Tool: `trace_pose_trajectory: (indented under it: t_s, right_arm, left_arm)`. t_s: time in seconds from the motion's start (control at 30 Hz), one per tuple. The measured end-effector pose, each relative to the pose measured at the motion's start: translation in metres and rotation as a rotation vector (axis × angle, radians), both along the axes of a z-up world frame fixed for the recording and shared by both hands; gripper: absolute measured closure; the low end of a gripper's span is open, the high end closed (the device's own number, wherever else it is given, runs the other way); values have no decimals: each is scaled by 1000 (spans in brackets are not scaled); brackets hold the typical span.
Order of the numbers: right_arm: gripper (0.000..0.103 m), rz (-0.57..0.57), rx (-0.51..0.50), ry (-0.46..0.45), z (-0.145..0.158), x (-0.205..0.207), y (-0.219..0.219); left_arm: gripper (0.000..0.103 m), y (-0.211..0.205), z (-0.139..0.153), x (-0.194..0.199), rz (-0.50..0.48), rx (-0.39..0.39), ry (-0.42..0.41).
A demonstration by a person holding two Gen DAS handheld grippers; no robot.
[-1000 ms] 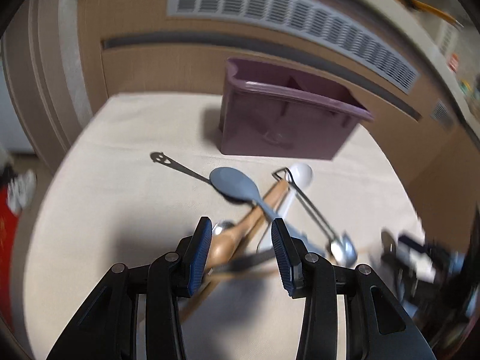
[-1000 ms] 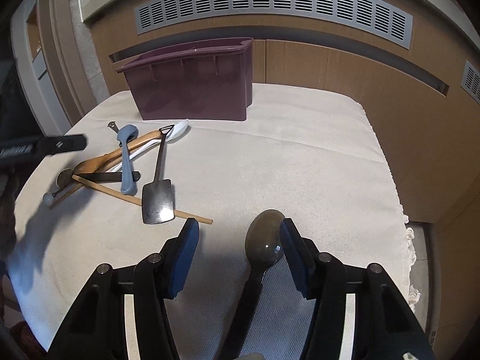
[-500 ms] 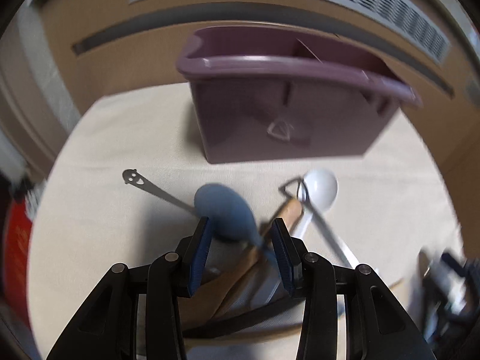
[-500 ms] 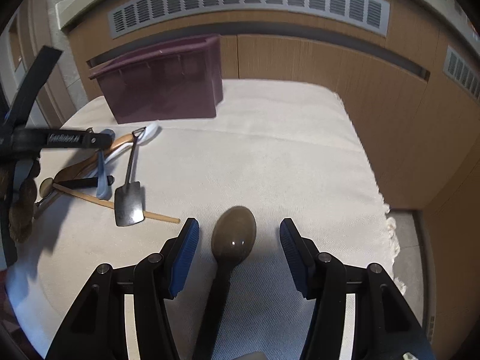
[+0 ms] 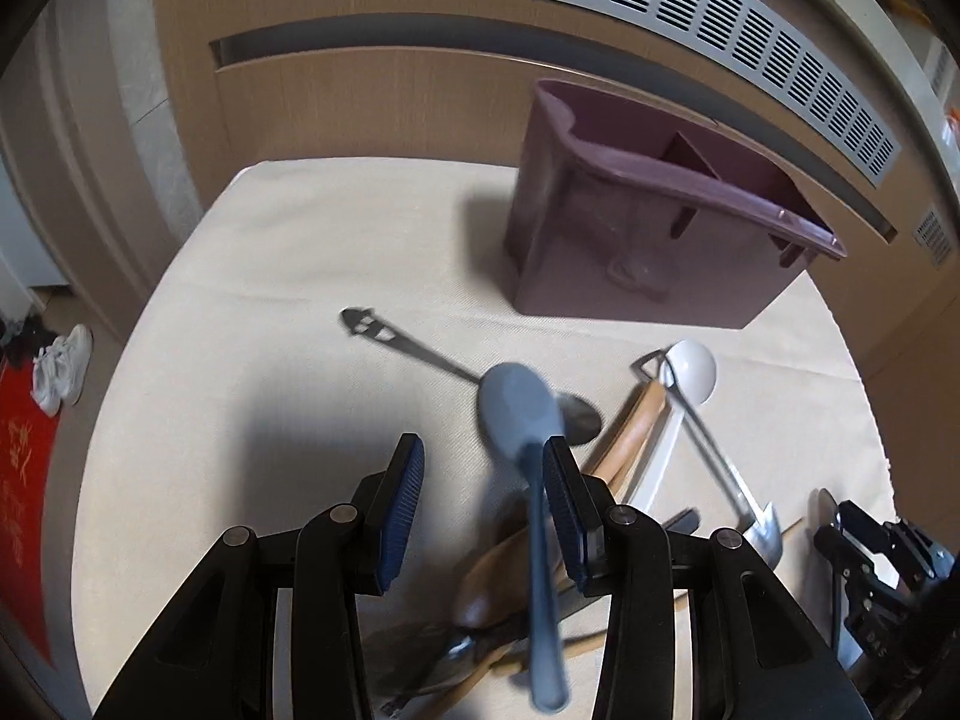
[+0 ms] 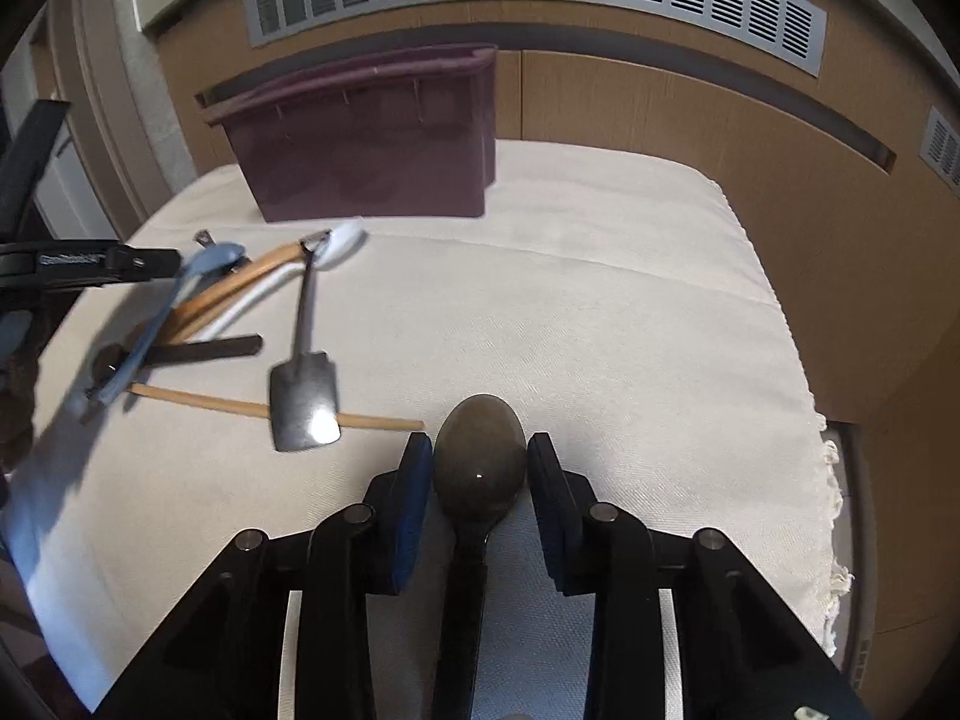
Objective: Organize utensils
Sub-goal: 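Reach the left gripper to the blue plastic spoon and grasp it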
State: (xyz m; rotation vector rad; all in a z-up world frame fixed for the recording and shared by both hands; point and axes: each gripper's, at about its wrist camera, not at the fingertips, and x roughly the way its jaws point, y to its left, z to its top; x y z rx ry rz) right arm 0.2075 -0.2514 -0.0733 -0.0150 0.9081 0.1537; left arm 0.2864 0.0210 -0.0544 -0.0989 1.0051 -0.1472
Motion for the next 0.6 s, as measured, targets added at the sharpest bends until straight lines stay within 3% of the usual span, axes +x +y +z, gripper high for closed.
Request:
trace_pose_trajectory:
  t_s: [0.17, 0.27, 0.6]
  right_arm:
    - [72, -7, 2, -48, 14, -3, -8]
    - [72, -7, 3, -64, 17, -5, -10]
    - [72, 1, 17, -81, 19, -6, -11]
  left_arm:
    - [61, -38, -9, 20, -60, 107, 39]
    - [65, -43, -15, 29, -63, 122, 74]
    - [67, -35, -25, 31, -24, 72, 97]
